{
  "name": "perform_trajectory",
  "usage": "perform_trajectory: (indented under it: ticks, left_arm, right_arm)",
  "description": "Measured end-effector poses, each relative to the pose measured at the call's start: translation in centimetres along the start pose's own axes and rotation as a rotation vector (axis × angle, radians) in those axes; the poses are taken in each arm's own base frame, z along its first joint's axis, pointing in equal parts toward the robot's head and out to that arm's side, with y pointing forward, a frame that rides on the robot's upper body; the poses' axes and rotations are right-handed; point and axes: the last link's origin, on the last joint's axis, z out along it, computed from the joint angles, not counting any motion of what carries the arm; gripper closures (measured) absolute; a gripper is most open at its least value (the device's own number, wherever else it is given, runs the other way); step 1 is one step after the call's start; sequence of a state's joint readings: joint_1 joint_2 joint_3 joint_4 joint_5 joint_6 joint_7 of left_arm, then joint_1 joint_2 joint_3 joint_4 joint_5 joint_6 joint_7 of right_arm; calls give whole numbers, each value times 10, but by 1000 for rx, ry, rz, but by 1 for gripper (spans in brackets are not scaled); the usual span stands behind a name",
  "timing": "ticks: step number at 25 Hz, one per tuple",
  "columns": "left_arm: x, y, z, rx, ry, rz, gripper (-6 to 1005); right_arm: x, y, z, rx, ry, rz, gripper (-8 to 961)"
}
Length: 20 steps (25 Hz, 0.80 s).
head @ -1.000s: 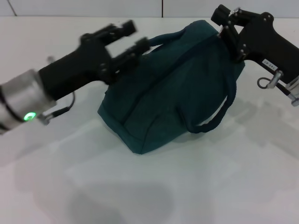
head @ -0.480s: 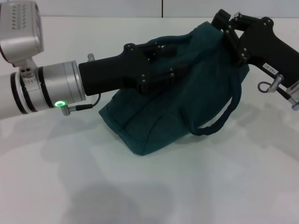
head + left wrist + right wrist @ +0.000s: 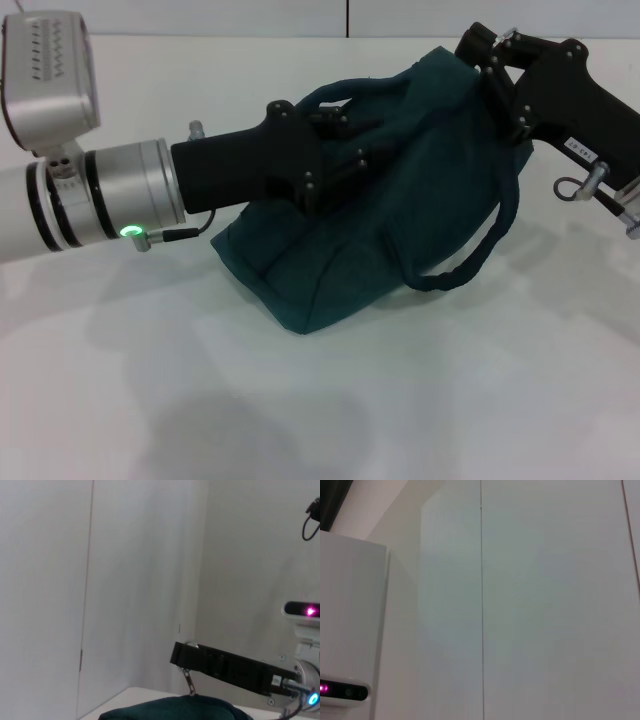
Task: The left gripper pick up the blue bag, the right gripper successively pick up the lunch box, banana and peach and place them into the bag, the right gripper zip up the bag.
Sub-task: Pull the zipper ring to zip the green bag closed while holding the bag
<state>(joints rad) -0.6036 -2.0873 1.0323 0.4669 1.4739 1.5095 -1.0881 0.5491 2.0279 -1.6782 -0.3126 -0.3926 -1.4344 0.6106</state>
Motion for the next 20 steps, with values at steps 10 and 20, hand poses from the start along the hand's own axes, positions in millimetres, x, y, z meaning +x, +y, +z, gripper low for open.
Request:
perform_trajectory:
  ticks: [10,20]
  left_arm:
    - [-4,0,0,12,-12,36,835]
    - [-11,20,-27,-4,62,178,942]
  right_arm:
    - [0,0,0,1,1,2,929]
    - [0,7,7,-50,6,65,928]
